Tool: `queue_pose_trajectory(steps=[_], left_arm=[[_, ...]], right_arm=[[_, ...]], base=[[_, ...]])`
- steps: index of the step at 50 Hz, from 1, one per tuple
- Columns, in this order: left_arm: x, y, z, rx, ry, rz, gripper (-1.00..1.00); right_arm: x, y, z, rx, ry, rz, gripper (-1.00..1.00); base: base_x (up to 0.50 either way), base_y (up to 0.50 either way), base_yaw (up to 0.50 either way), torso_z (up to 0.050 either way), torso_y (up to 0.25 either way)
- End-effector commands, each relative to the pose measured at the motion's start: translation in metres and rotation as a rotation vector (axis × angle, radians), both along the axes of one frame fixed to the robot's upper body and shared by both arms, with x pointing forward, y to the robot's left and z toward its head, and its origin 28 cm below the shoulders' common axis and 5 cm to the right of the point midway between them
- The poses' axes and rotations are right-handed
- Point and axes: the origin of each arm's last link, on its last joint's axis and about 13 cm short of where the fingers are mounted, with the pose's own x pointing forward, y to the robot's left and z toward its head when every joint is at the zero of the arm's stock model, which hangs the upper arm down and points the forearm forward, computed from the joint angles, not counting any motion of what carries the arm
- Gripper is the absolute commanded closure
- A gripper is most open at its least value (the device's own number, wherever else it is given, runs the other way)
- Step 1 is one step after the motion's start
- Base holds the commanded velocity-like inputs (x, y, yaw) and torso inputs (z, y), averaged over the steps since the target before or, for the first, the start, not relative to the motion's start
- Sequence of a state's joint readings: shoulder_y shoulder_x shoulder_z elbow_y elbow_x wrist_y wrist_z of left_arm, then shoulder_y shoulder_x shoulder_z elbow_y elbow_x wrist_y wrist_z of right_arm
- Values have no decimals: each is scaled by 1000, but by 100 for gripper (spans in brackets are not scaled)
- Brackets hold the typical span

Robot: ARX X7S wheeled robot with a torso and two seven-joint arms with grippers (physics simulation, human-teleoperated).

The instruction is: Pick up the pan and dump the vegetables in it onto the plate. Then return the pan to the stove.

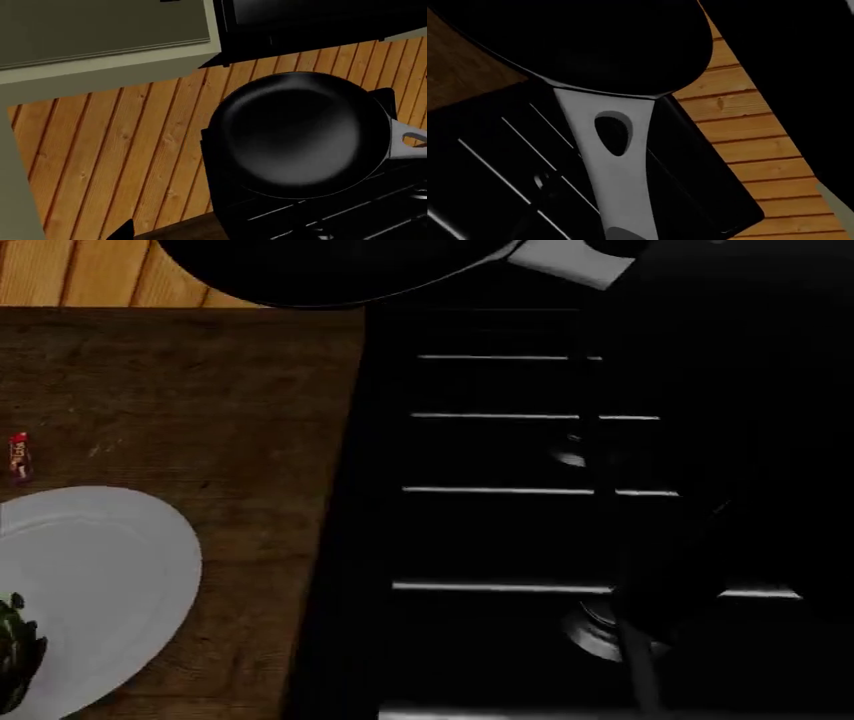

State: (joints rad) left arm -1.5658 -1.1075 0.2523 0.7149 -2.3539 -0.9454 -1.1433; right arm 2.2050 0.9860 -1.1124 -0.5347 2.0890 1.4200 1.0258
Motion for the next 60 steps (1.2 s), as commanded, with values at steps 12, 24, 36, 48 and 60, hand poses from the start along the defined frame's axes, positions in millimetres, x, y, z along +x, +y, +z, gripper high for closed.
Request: queue_pose_trajectory(steps=[12, 24, 36, 48, 60], left_arm=[[1, -1, -1, 1, 3, -1, -100], [2, -2, -1, 5, 7, -3, -100], [3, -1, -4, 2, 11, -3, -100], [2, -1, -4, 1, 11, -3, -100], [2, -2, -2, 12, 10, -4, -100]], right_arm=[[-9, -12, 20, 33, -152, -27, 100], [-9, -13, 21, 30, -163, -38, 100], [-9, -13, 23, 39, -174, -45, 100], [-9, -15, 23, 52, -187, -52, 100], [-10, -18, 23, 60, -194, -57, 100]], base=[[-198, -500, 0, 1, 2], [-191, -500, 0, 1, 3], [-122, -500, 0, 1, 2], [-37, -500, 0, 0, 2], [-5, -500, 0, 1, 3]])
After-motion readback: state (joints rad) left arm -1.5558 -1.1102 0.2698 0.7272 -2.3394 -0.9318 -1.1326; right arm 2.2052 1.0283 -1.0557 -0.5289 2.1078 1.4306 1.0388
